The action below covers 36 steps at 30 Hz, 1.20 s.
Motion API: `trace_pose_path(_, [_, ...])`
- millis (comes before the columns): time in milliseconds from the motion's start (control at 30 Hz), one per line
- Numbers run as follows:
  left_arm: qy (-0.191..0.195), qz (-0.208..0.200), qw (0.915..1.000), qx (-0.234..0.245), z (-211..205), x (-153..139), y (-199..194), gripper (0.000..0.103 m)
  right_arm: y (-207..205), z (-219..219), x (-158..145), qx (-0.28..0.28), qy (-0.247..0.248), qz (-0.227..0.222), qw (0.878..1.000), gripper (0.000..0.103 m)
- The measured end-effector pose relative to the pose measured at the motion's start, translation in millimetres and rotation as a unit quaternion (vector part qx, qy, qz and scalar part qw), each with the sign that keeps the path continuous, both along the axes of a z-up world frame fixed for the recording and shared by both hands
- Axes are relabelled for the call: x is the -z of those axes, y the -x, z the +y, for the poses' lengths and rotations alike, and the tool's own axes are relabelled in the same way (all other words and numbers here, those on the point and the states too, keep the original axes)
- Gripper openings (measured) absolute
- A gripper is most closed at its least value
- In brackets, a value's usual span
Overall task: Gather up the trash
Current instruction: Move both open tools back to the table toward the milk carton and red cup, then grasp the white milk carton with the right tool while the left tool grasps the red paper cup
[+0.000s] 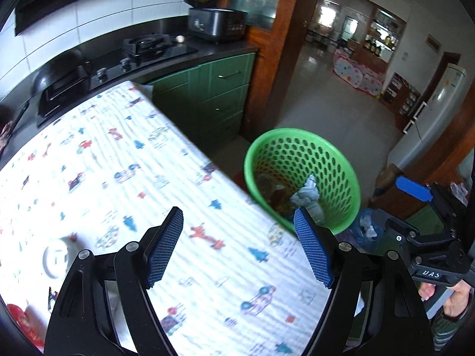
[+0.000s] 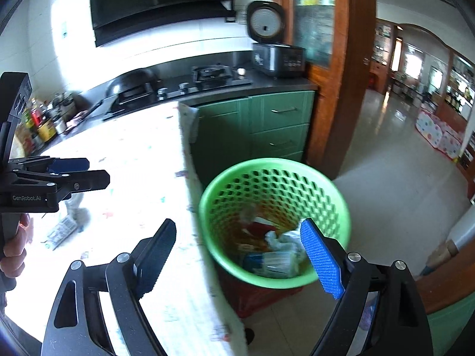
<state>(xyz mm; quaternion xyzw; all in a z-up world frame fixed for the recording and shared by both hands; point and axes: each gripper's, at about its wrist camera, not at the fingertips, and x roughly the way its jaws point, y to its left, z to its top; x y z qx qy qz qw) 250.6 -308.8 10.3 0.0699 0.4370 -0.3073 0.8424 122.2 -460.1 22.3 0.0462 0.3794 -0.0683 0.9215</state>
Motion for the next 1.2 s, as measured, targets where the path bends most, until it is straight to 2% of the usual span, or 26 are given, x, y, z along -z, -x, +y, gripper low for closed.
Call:
trace_pose_path(400, [0.0,-0.02,0.9972,-0.072,116.1,-7.5,9.5,0.08,-19.1,98.3,-0.7,-0.092,0.001,-0.002,0.996,0.084])
trace_pose_path(733, [-0.002,-0.024,0.9884,-0.15,215.1,-7.1,12.8,0.08,-44.8,180.5,14.5,-0.167,-0.012,0.013,0.986,0.084])
trace_pose_path(967, [-0.014,-0.025,0.977,-0.211,280.5,-1.6,16.6,0.082,-68.2,236.6,36.1,-0.195,-0.023,0.056,0.979,0.084])
trace_pose_path(1200, [-0.026,-0.016,0.9637,-0.265,344.7,8.9,20.9,0.083,-92.0,274.5,60.3,-0.19,-0.088,0.122,0.97,0.084])
